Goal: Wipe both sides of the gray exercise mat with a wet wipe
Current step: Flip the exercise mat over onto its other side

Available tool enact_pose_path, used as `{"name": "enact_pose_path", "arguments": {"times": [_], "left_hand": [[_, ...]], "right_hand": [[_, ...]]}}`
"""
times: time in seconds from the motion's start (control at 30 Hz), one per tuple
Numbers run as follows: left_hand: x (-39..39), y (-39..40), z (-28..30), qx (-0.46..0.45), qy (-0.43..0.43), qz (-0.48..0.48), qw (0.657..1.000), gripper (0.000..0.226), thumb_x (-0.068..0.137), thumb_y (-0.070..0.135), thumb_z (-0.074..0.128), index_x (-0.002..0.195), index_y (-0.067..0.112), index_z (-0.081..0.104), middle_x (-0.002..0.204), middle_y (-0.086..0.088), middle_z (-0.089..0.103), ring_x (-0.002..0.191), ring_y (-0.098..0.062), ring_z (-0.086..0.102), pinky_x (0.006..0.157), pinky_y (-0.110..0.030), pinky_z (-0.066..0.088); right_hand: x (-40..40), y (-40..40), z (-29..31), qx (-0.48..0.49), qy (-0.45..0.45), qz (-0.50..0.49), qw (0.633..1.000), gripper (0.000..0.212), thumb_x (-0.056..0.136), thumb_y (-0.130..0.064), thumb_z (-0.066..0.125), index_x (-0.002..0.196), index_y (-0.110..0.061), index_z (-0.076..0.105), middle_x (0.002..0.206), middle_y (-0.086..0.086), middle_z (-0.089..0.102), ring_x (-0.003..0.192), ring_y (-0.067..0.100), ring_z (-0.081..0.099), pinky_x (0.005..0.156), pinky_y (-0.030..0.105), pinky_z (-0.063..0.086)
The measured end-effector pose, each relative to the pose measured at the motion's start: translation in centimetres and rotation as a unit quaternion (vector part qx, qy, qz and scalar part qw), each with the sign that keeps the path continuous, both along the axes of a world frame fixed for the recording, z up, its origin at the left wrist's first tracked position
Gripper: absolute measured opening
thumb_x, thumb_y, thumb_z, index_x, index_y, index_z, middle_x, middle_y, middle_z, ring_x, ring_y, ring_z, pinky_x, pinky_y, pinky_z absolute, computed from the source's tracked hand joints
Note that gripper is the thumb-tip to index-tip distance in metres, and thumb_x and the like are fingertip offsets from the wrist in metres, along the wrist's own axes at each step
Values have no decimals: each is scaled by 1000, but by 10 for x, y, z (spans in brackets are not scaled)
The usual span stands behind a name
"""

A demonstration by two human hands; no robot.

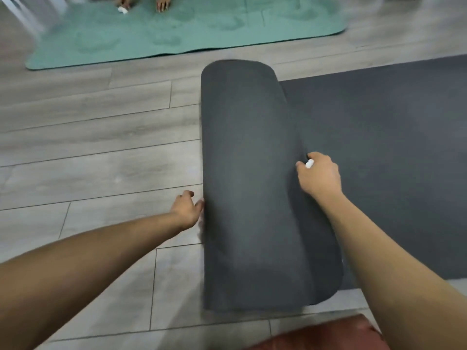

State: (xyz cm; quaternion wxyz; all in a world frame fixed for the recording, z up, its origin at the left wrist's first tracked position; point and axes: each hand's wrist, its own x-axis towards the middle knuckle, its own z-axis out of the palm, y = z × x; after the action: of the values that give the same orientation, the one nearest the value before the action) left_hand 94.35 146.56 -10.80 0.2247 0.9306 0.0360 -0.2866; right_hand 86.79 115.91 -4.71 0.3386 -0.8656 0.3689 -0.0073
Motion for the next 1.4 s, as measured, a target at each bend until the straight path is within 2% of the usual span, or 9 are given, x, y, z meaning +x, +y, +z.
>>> {"name": "enact_pose_path", "arguments": {"times": [0.1,0.27,0.37,0.47,0.6,0.77,1.13,1.3,1.4], "left_hand": [[-5,-7,-20,-105,98,39,989,62,105,52,40,145,5,42,135,-14,56,116,-32,58,97,-47,55],[-18,-28,-32,-285,219,166,918,77,85,78,56,121,11,66,118,-4,74,108,-24,69,90,-37,56],[-13,-32,-21,-357,263,202,873,63,80,63,75,110,8,70,106,-5,78,99,-24,74,83,-33,59],[0,-29,0,-428,243,232,839,54,80,39,85,117,4,68,106,-10,78,96,-28,76,85,-40,61],[15,-23,29,-458,133,214,853,37,89,25,79,118,4,67,107,-9,76,97,-26,75,87,-41,61],[31,-16,70,-491,51,181,851,29,94,21,73,119,7,67,109,-8,76,97,-22,74,87,-39,61],[32,-10,127,-508,-1,164,846,29,97,17,69,125,7,65,113,-7,74,100,-21,72,91,-39,60],[36,-12,156,-502,-24,142,853,28,97,20,69,124,12,67,111,-2,76,100,-20,74,93,-45,60],[36,-8,172,-503,-42,119,855,23,97,21,69,120,17,68,108,3,76,98,-15,74,91,-41,60]], "right_hand": [[-2,5,-5,-20,-4,-15,1000,36,92,-33,52,123,-16,57,120,7,61,108,33,55,88,39,48],[-10,14,-13,-36,-2,-46,998,35,95,-35,53,126,-19,55,120,7,61,110,33,54,82,36,42],[-21,25,-22,-44,23,-47,998,38,93,-37,56,126,-18,54,123,6,59,112,33,52,78,33,38],[-24,43,-30,-52,25,-64,996,41,92,-33,56,130,-22,53,126,8,60,114,35,53,85,37,44],[-20,71,-33,-44,6,-78,996,43,91,-28,56,133,-25,54,128,12,60,116,37,53,89,38,43],[-5,72,2,-52,-50,-85,994,45,92,-28,57,137,-24,52,136,9,56,125,32,49,100,37,39],[2,89,51,-48,-100,-61,992,44,91,-30,55,135,-28,54,134,5,58,124,28,51,102,35,38],[8,87,80,-48,-141,-58,987,39,92,-26,54,130,-30,58,128,3,61,118,27,53,90,27,36],[10,91,90,-49,-161,-54,984,38,91,-26,54,128,-32,59,126,1,63,116,25,54,89,27,36]]}}
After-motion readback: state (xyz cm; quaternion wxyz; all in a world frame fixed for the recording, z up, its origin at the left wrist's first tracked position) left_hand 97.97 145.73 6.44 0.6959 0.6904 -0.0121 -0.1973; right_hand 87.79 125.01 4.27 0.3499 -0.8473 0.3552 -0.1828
